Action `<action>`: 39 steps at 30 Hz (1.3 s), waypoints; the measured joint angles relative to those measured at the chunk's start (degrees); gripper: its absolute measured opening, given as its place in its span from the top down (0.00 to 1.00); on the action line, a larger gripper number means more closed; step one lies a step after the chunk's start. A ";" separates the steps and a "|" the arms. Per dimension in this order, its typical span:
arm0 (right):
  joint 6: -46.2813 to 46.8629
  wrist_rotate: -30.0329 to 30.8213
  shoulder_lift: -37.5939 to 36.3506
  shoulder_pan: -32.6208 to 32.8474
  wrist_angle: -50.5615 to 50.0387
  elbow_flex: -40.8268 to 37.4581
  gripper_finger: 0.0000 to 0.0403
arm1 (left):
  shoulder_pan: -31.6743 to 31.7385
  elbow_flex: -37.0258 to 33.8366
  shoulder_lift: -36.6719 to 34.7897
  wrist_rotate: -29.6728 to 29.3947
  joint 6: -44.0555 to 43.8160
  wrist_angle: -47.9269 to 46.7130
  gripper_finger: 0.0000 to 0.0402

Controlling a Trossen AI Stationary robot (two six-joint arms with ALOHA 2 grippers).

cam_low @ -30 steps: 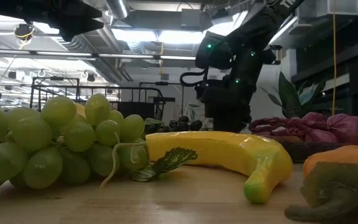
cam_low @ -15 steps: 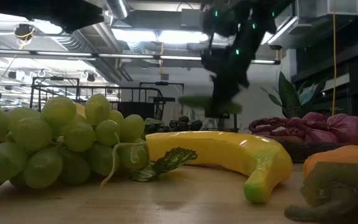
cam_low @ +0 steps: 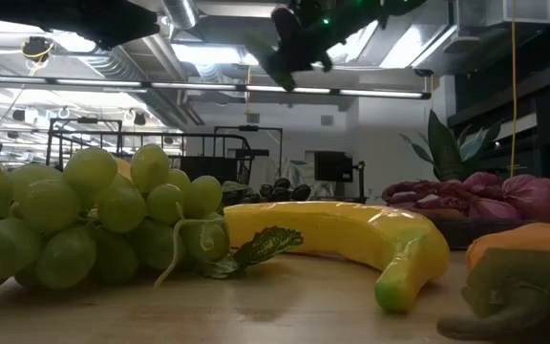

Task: Build produce basket
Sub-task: Put the green chilli pepper into the wire basket, then put the dark red chili pepper into the wire basket

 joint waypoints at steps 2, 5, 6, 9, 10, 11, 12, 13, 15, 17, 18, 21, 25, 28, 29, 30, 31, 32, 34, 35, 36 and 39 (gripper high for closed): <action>0.41 -3.44 1.93 -0.06 4.01 0.00 0.74 | 0.01 0.00 0.00 0.02 0.00 -0.01 0.49; 2.34 -7.24 5.82 -0.09 9.58 -0.03 0.74 | -0.01 0.00 0.00 0.02 0.02 -0.02 0.49; 3.38 -8.66 7.14 -0.09 11.45 -0.03 0.74 | 0.02 0.00 0.00 0.00 0.02 0.00 0.49; 6.57 -12.67 10.98 -0.09 16.22 -0.04 0.74 | 0.02 0.00 0.00 0.02 0.00 0.00 0.49; 8.00 -13.47 12.10 -0.08 17.03 -0.04 0.74 | 0.02 0.00 0.00 0.02 0.00 -0.02 0.49; 9.13 -14.28 13.23 -0.08 18.18 -0.04 0.74 | 0.01 0.00 0.00 0.03 0.00 -0.02 0.49; 10.04 -15.06 14.31 -0.09 18.47 0.16 0.73 | 0.02 0.00 0.00 0.03 0.00 -0.02 0.49; 11.33 -16.27 15.49 -0.09 18.25 0.84 0.73 | -0.01 0.00 0.00 0.04 -0.03 -0.02 0.49; 12.71 -19.07 18.03 -0.09 17.19 3.07 0.73 | 0.02 0.00 0.00 0.03 -0.02 0.01 0.49; 13.49 -21.47 20.42 0.06 15.98 5.67 0.72 | 0.02 0.00 0.00 0.04 -0.02 -0.01 0.49; 13.47 -22.05 21.53 0.14 14.89 7.06 0.72 | 0.00 0.00 0.00 0.04 -0.02 -0.01 0.49; 11.63 -22.13 23.56 0.41 10.43 11.01 0.72 | 0.01 0.00 0.00 0.04 -0.04 -0.02 0.49; 7.15 -21.62 23.81 0.37 3.49 14.56 0.68 | 0.02 0.00 0.00 0.05 -0.09 -0.02 0.49; 6.00 -21.56 23.83 0.33 0.64 15.84 0.63 | 0.02 0.00 0.00 0.05 -0.11 -0.02 0.49; 5.99 -21.56 23.83 0.33 0.67 16.01 0.61 | 0.00 0.00 0.00 0.06 -0.12 -0.02 0.49; 5.99 -21.58 23.83 0.35 0.89 16.10 0.59 | 0.02 0.00 0.00 0.05 -0.22 -0.02 0.49; 5.88 -21.59 23.83 0.35 0.94 16.13 0.56 | 0.01 0.00 0.00 0.07 -0.37 -0.02 0.49; 5.75 -21.59 23.81 0.35 0.89 16.13 0.54 | 0.00 0.00 0.00 0.06 -0.54 -0.02 0.49; 5.93 -21.94 23.83 0.35 0.73 16.13 0.51 | -0.01 0.00 0.00 0.05 -0.54 -0.02 0.49; 6.10 -22.70 23.83 0.34 0.81 16.13 0.49 | 0.00 0.00 0.00 0.06 -0.52 -0.02 0.49; 6.15 -23.93 23.83 0.20 0.95 16.13 0.47 | 0.00 0.00 0.00 0.05 -0.48 -0.02 0.49; 6.15 -26.57 23.83 -0.44 0.13 16.45 0.43 | 0.02 0.00 0.00 -0.07 -0.28 -0.02 0.49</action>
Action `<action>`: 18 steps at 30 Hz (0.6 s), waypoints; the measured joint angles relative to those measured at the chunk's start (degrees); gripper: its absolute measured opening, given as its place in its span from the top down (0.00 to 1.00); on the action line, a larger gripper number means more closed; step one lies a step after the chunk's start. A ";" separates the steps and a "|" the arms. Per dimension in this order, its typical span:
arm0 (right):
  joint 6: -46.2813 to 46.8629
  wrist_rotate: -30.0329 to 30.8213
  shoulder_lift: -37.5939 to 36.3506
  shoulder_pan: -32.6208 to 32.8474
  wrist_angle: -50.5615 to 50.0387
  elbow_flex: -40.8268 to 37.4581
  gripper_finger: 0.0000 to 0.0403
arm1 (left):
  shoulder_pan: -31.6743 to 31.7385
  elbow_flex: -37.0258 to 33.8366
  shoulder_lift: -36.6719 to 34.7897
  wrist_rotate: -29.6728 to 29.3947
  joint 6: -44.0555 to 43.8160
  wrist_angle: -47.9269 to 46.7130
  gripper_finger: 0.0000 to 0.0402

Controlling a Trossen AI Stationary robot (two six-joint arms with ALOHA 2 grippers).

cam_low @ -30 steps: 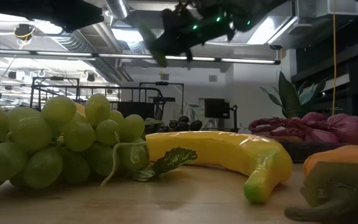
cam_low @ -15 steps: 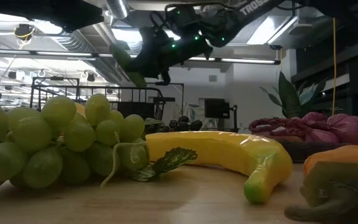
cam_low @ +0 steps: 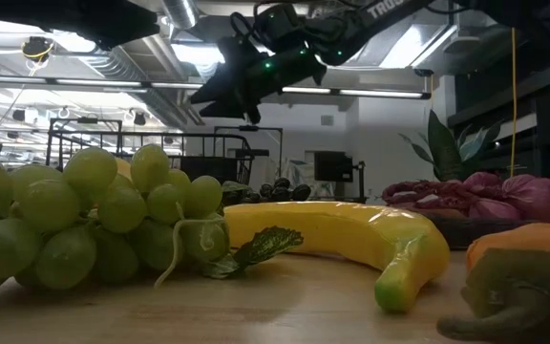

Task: Build produce basket
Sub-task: Put the dark red chili pepper into the wire basket

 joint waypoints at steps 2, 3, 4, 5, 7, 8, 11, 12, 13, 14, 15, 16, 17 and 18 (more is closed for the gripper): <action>0.08 0.04 0.00 -0.66 -2.86 1.56 0.42 | -0.02 0.00 0.00 -0.02 0.00 0.00 0.49; 0.02 0.04 -0.24 -1.07 -5.45 2.66 0.41 | -0.02 0.00 0.00 -0.02 -0.02 0.02 0.49; -0.10 0.08 -0.42 -1.47 -8.91 4.03 0.41 | -0.02 0.00 0.00 -0.02 -0.12 0.00 0.49; -0.35 0.06 -0.61 -1.92 -12.31 5.70 0.41 | -0.01 0.00 0.00 -0.04 -0.22 0.00 0.49; -1.50 0.26 -1.45 -2.68 -21.09 9.09 0.42 | -0.01 0.00 0.00 -0.06 -0.24 -0.02 0.49; -2.37 0.60 -1.69 -2.90 -24.56 11.07 0.42 | 0.00 0.00 0.00 -0.11 -0.22 0.00 0.49; -6.16 2.54 -2.74 -3.43 -37.36 16.21 0.43 | 0.00 0.00 0.00 -0.19 -0.22 -0.01 0.49; -7.41 3.64 -2.88 -3.44 -41.14 17.96 0.44 | -0.01 0.00 0.00 -0.28 -0.21 -0.04 0.49; -8.35 4.87 -3.01 -3.37 -45.77 19.41 0.44 | -0.04 0.00 -0.04 -0.66 -0.22 -0.08 0.49; -9.13 5.99 -3.08 -3.34 -50.07 20.76 0.45 | 0.00 0.00 -0.05 -1.06 -0.25 -0.03 0.49; -9.49 7.02 -3.08 -3.29 -53.54 22.04 0.45 | 0.00 0.00 -0.06 -1.38 -0.25 0.01 0.49; -9.48 7.83 -3.09 -3.27 -56.86 22.82 0.45 | -0.04 0.00 -0.04 -1.83 -0.26 -0.05 0.49; -9.22 8.08 -3.18 -3.28 -60.01 23.04 0.45 | 0.00 0.00 -0.04 -2.12 -0.28 -0.04 0.49; -8.85 8.33 -3.19 -3.31 -62.67 23.04 0.45 | 0.00 0.00 -0.04 -2.25 -0.28 0.00 0.49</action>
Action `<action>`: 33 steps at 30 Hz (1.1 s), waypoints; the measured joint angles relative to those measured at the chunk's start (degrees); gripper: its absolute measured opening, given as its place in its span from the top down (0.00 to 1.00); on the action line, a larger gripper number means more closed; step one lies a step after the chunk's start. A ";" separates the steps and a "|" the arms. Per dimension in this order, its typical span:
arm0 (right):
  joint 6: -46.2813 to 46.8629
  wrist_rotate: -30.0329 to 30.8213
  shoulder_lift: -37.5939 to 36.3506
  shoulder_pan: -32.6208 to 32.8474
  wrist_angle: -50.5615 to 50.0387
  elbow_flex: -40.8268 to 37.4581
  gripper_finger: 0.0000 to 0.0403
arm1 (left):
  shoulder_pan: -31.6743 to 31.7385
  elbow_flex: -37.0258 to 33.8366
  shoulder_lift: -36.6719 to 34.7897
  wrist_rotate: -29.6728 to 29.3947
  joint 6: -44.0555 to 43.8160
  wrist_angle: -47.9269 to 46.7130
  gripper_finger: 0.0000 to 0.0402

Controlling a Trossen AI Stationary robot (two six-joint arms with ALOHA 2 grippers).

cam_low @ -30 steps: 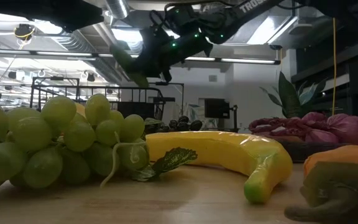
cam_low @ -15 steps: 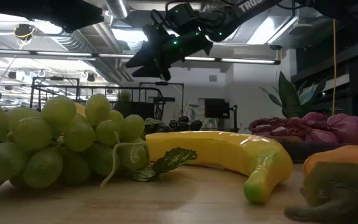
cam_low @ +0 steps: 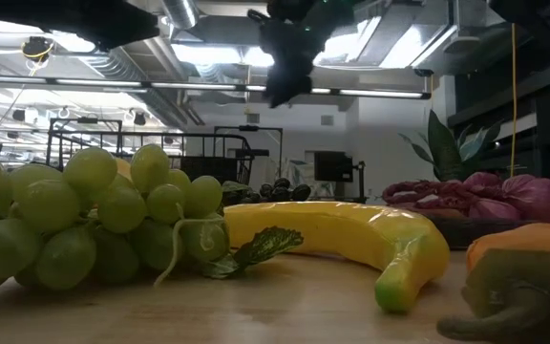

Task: Build produce basket
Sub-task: Put the dark red chili pepper into the wire basket

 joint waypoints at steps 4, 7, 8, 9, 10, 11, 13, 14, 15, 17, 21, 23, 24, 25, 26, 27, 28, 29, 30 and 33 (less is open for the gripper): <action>2.69 0.38 0.02 0.37 -7.25 -2.22 0.45 | -0.02 0.00 0.00 -0.15 0.00 0.01 0.49; 5.09 0.32 0.04 1.89 -9.06 -4.94 0.45 | -0.01 0.00 -0.01 -0.17 0.02 0.01 0.49; 6.05 0.27 0.04 2.51 -8.97 -5.90 0.45 | -0.02 0.00 0.00 -0.17 0.02 -0.01 0.49; 7.01 0.27 0.07 3.19 -8.96 -6.76 0.45 | 0.00 0.00 0.00 -0.17 0.02 -0.02 0.49; 7.66 0.28 0.10 3.94 -8.98 -7.49 0.45 | -0.02 0.00 0.00 -0.17 0.02 0.00 0.49; 8.53 0.29 0.11 4.85 -8.73 -8.24 0.45 | 0.00 0.00 0.00 -0.17 0.02 0.00 0.49; 9.36 0.39 0.11 6.60 -8.38 -9.75 0.45 | -0.02 0.00 0.00 -0.17 0.00 -0.02 0.49; 9.94 0.42 0.13 7.52 -8.66 -10.43 0.45 | 0.00 0.00 0.00 -0.17 0.00 -0.02 0.49; 10.38 0.41 0.15 8.45 -9.24 -10.90 0.45 | 0.00 0.00 0.00 -0.17 0.00 -0.02 0.49; 10.82 0.34 0.13 10.27 -11.58 -11.51 0.45 | -0.02 0.00 0.00 -0.17 -0.02 -0.01 0.49; 13.48 1.17 0.13 13.87 -20.66 -13.30 0.45 | 0.00 0.00 0.00 -0.18 -0.02 -0.01 0.49; 15.08 1.71 0.09 15.55 -23.76 -14.57 0.45 | 0.00 0.00 0.00 -0.17 -0.02 -0.02 0.49; 15.87 2.06 0.09 16.40 -24.49 -15.43 0.45 | 0.00 0.00 0.00 -0.17 -0.02 0.00 0.49; 16.85 2.60 0.09 17.29 -24.53 -16.29 0.45 | 0.00 0.00 0.00 -0.17 -0.02 -0.02 0.49; 18.12 2.75 0.11 18.02 -24.40 -17.33 0.45 | -0.01 0.00 0.00 -0.20 -0.02 -0.01 0.49; 19.23 2.58 0.09 18.73 -24.46 -18.58 0.45 | -0.01 0.00 0.00 -0.20 0.01 -0.01 0.49; 19.77 2.44 0.09 19.51 -24.74 -19.98 0.45 | -0.01 0.00 0.00 -0.17 0.02 -0.01 0.49; 20.49 2.27 0.12 20.26 -24.90 -21.32 0.45 | -0.01 0.00 0.00 -0.18 0.00 0.00 0.49; 20.85 2.24 0.13 21.01 -24.89 -22.63 0.45 | 0.00 0.00 0.00 -0.18 -0.01 0.00 0.49; 20.91 2.20 0.13 23.07 -24.33 -26.09 0.45 | 0.00 0.00 0.00 -0.20 -0.02 0.00 0.49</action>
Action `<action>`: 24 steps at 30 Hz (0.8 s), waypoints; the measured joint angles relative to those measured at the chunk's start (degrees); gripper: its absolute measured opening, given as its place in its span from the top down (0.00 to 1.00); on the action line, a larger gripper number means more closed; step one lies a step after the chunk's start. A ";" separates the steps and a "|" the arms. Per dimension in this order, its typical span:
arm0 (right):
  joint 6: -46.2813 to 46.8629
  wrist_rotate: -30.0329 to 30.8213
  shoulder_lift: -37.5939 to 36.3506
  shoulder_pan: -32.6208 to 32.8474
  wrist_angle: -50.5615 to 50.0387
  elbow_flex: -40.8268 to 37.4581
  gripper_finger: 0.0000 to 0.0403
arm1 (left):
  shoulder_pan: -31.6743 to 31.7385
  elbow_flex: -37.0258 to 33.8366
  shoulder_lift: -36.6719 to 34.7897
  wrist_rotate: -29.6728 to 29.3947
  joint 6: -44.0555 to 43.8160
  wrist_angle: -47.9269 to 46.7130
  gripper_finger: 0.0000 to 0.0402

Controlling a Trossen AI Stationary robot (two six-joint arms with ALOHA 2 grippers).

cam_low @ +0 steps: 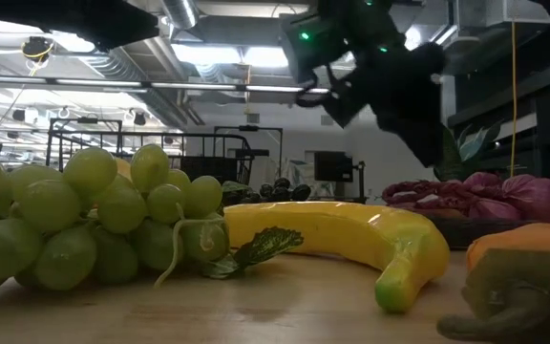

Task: Build produce basket
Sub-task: Put the dark red chili pepper into the wire basket

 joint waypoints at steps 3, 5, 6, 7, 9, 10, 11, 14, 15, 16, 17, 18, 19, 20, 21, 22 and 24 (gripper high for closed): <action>0.00 -0.73 0.00 1.51 1.49 -2.19 0.45 | 0.00 0.02 0.00 0.00 0.04 0.00 0.49; -0.03 -1.07 0.00 2.30 2.32 -2.76 0.45 | 0.00 0.00 0.00 0.00 0.00 0.04 0.49; -0.18 -1.01 0.00 2.69 2.81 -2.85 0.45 | -0.02 0.00 0.00 0.00 -0.02 0.04 0.49; -0.54 -1.00 0.00 2.98 3.39 -2.87 0.45 | -0.02 0.00 0.00 0.00 -0.02 0.04 0.49; -2.07 -1.00 0.00 3.51 5.46 -2.87 0.45 | 0.00 0.00 0.00 0.00 -0.04 0.07 0.49; -3.15 -1.00 0.00 3.69 6.94 -2.87 0.45 | -0.01 0.00 0.00 0.00 -0.07 0.07 0.49; -4.14 -1.04 0.00 3.83 8.42 -2.87 0.45 | -0.01 0.00 0.00 0.00 -0.07 0.07 0.49; -6.33 -1.40 0.00 4.14 11.74 -2.87 0.45 | -0.02 0.00 0.00 0.00 -0.07 0.08 0.49; -6.52 -1.31 0.00 4.19 12.07 -2.87 0.45 | 0.00 0.00 0.00 0.00 -0.07 0.09 0.49; -6.54 -0.98 0.00 4.23 11.94 -2.87 0.45 | -0.02 0.00 0.00 0.00 -0.07 0.09 0.49; -6.52 -0.33 0.00 4.23 11.62 -2.87 0.45 | 0.00 0.00 0.00 0.00 -0.07 0.09 0.49; -6.51 0.28 0.00 4.22 11.56 -3.02 0.45 | -0.02 0.00 0.00 0.00 -0.07 0.09 0.49; -6.63 0.45 0.00 4.21 11.87 -3.44 0.45 | -0.01 0.00 0.00 0.00 -0.07 0.09 0.49; -7.13 0.47 -0.03 4.21 12.31 -4.04 0.45 | -0.02 0.00 0.00 0.00 -0.07 0.09 0.49; -7.52 0.48 -0.18 4.21 13.15 -5.02 0.45 | -0.02 0.00 0.00 0.00 -0.07 0.11 0.49; -7.91 0.44 -0.32 4.21 14.32 -5.99 0.45 | -0.02 0.00 0.00 0.00 -0.07 0.24 0.49; -8.66 0.09 -1.12 4.10 16.98 -8.19 0.45 | -0.02 0.00 0.00 0.01 -0.06 1.44 0.49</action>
